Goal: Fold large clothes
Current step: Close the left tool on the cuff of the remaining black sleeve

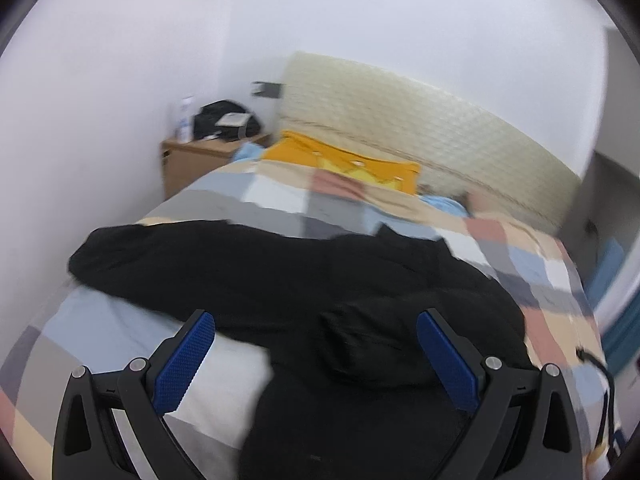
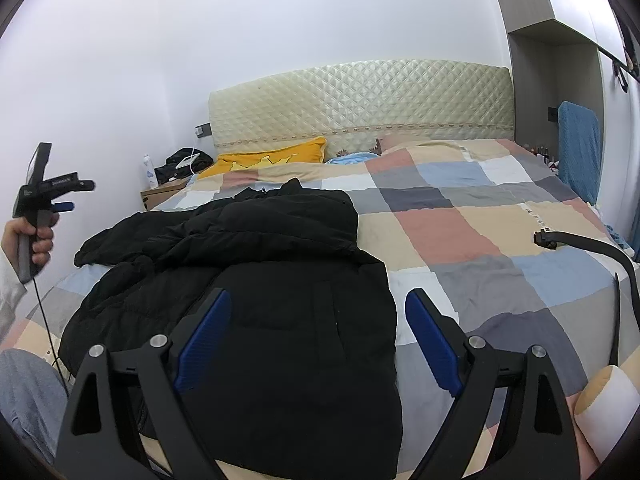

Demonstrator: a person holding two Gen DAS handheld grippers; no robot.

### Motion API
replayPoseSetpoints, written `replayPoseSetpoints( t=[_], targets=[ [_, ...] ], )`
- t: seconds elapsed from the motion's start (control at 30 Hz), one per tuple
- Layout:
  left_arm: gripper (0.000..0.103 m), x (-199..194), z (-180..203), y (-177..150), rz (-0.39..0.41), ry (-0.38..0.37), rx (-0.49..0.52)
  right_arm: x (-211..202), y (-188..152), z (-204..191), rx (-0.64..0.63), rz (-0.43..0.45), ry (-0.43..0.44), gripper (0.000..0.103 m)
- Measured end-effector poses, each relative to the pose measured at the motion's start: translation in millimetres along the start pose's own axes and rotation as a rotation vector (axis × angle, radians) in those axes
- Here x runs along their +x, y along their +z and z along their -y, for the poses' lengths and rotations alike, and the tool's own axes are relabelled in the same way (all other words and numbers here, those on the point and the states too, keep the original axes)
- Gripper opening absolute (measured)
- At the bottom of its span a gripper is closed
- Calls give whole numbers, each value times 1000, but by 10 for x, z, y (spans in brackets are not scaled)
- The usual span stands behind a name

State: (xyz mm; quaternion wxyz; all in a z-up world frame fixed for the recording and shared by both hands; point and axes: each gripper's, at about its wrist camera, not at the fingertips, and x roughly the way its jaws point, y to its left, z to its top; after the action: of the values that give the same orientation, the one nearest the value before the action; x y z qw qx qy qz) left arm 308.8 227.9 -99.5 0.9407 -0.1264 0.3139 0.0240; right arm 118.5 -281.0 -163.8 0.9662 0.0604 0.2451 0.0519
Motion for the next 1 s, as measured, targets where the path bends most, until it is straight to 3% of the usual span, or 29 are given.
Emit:
replayPoseSetpoints(
  t=[0.1,0.33,0.5,0.73,0.87,1.0],
  targets=[
    [102,108,-488,109,-24,29,-81,45,-2,-35,-12,-9,-5,89],
    [102,590,-1573,111,-105,20,-298,257,6,-85,15,-65,-9,89],
    [102,1086,-2338,-108,-159,-44,-524,418,19,-211,8,-101,-40,89],
    [102,1753,-3043,-451,-206,-74,-681,762,19,-427,-34,-162,-73,89],
    [102,2072,-3409,-592,-180,-94,-785,989,6,-416,-4,-205,-83,89],
    [102,2202,-3536,-464,-102,-62,-775,1119,-14,-396,15,-222,-106,89]
  ],
)
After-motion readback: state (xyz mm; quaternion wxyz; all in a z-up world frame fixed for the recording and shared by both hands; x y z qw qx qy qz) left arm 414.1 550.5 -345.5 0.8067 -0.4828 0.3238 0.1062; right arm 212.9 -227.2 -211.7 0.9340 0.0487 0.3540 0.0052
